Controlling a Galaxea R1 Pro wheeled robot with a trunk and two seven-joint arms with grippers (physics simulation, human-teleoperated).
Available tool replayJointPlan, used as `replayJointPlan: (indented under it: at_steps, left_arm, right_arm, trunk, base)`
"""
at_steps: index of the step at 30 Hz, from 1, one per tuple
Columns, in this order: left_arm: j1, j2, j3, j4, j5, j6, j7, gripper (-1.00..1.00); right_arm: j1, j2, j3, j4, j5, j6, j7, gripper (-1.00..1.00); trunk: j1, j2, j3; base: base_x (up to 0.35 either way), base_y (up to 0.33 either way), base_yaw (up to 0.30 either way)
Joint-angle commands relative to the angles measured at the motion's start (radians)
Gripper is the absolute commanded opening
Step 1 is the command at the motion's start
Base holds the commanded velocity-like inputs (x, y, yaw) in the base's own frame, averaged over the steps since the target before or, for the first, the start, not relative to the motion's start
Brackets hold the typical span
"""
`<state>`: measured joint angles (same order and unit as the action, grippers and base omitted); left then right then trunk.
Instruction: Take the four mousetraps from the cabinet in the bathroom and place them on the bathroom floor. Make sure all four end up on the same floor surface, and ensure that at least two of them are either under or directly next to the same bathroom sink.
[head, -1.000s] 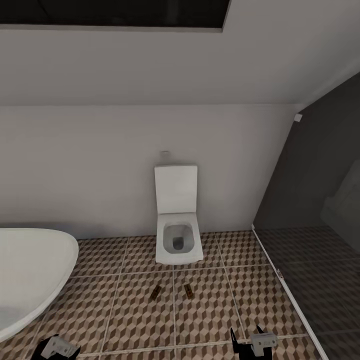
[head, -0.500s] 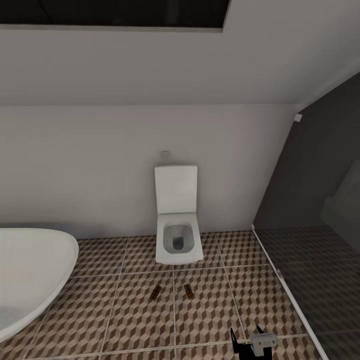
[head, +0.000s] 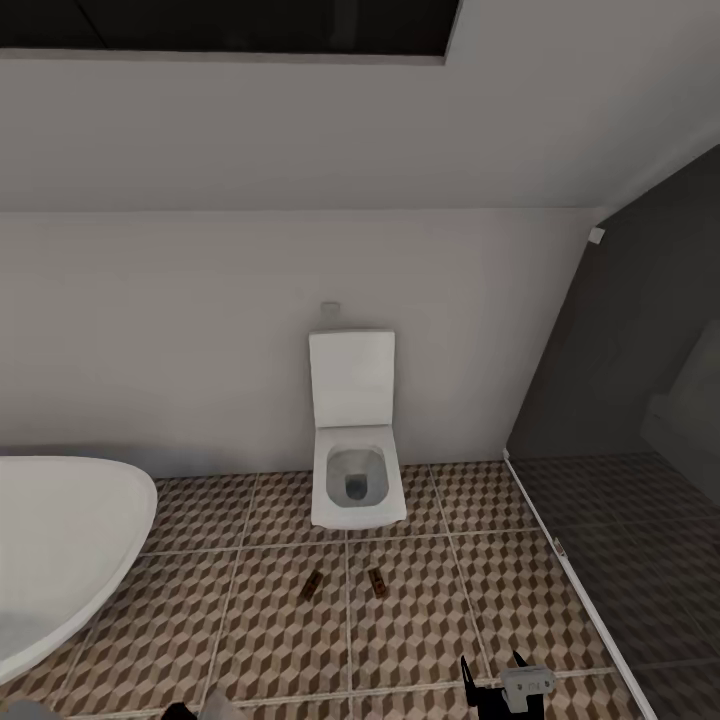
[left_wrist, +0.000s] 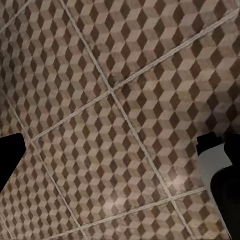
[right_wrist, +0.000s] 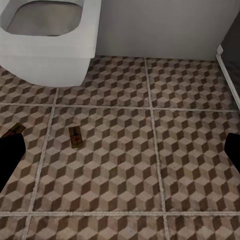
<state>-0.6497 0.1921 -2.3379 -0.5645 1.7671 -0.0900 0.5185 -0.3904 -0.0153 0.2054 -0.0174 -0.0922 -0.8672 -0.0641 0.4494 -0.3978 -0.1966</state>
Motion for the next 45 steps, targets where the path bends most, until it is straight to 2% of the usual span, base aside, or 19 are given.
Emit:
replayJointPlan:
  at_steps: [1,2,4,5,6,11,13,19,24,25,27,31,34,39,40,45]
  left_arm:
    - [-0.002,-0.019,-0.007,0.021,0.011,0.005,0.006,1.0]
    - [-0.002,-0.053,-0.006,0.072,0.012,0.025,0.009,1.0]
    - [-0.002,-0.08,-0.005,0.125,0.013,0.038,0.011,1.0]
    - [-0.002,-0.099,-0.003,0.179,0.016,0.046,0.012,1.0]
    - [-0.002,-0.105,-0.001,0.207,0.017,0.049,0.012,1.0]
    - [-0.002,-0.125,0.034,0.34,0.028,0.058,0.012,1.0]
    - [-0.002,-0.132,0.071,0.405,0.034,0.06,0.012,1.0]
    - [-0.001,-0.139,0.17,0.501,0.039,0.061,0.012,1.0]
    - [-0.001,-0.14,0.261,0.545,0.041,0.057,0.007,1.0]
    - [-0.001,-0.14,0.302,0.553,0.041,0.055,0.005,1.0]
    - [-0.001,-0.14,0.342,0.558,0.041,0.048,0.003,1.0]
    - [-0.001,-0.138,0.403,0.553,0.041,0.012,-0.003,1.0]
    - [-0.001,-0.133,0.425,0.53,0.041,-0.024,-0.012,1.0]
    - [0.005,-0.098,0.442,0.446,0.042,-0.065,-0.027,1.0]
    - [0.015,-0.082,0.444,0.413,0.042,-0.071,-0.029,1.0]
    - [0.062,-0.044,0.447,0.332,0.042,-0.08,-0.031,1.0]
  right_arm:
    - [-0.001,0.0,0.009,0.001,-0.009,-0.003,-0.002,1.0]
    - [-0.001,0.0,0.009,0.001,-0.009,-0.003,-0.002,1.0]
    - [-0.001,0.0,0.009,0.001,-0.009,-0.003,-0.002,1.0]
    - [-0.001,0.0,0.009,0.001,-0.009,-0.003,-0.002,1.0]
    - [-0.001,0.0,0.009,0.001,-0.009,-0.003,-0.002,1.0]
    - [-0.001,0.0,0.009,0.001,-0.009,-0.003,-0.002,1.0]
    - [-0.001,0.0,0.009,0.001,-0.009,-0.003,-0.002,1.0]
    - [-0.001,0.0,0.009,0.001,-0.009,-0.003,-0.002,1.0]
    - [-0.001,0.0,0.009,0.001,-0.009,-0.003,-0.002,1.0]
    - [-0.001,0.0,0.009,0.001,-0.009,-0.004,-0.002,1.0]
    - [-0.001,0.0,0.009,0.001,-0.009,-0.004,-0.001,1.0]
    - [-0.001,0.0,0.009,0.001,-0.009,-0.004,-0.002,1.0]
    - [-0.001,0.0,0.009,0.001,-0.009,-0.004,-0.002,1.0]
    - [-0.001,0.0,0.009,0.001,-0.009,-0.004,-0.002,1.0]
    - [-0.001,0.0,0.009,0.001,-0.009,-0.004,-0.002,1.0]
    - [-0.001,0.0,0.009,0.001,-0.009,-0.003,-0.002,1.0]
  trunk:
    - [0.001,-0.002,-0.002]
    - [0.001,-0.002,-0.002]
    - [0.001,-0.002,-0.002]
    - [0.001,-0.002,-0.002]
    - [0.001,-0.002,-0.002]
    - [0.001,-0.002,-0.002]
    - [0.001,-0.002,-0.002]
    - [0.001,-0.002,-0.002]
    - [0.001,-0.002,-0.002]
    - [0.001,-0.002,-0.002]
    - [0.001,-0.002,-0.002]
    - [0.001,-0.002,-0.002]
    - [0.001,-0.002,-0.002]
    - [0.001,-0.002,-0.002]
    - [0.001,-0.002,-0.002]
    - [0.001,-0.002,-0.002]
  base:
    - [0.0,0.0,0.0]
    - [0.0,0.0,0.0]
    - [0.0,0.0,0.0]
    - [0.0,0.0,0.0]
    - [0.0,0.0,0.0]
    - [0.0,0.0,0.0]
    - [0.0,0.0,0.0]
    - [0.0,0.0,0.0]
    - [0.0,0.0,0.0]
    - [0.0,0.0,0.0]
    - [0.0,0.0,0.0]
    - [0.0,0.0,0.0]
    - [0.0,0.0,0.0]
    - [0.0,0.0,0.0]
    - [0.0,0.0,0.0]
    - [0.0,0.0,0.0]
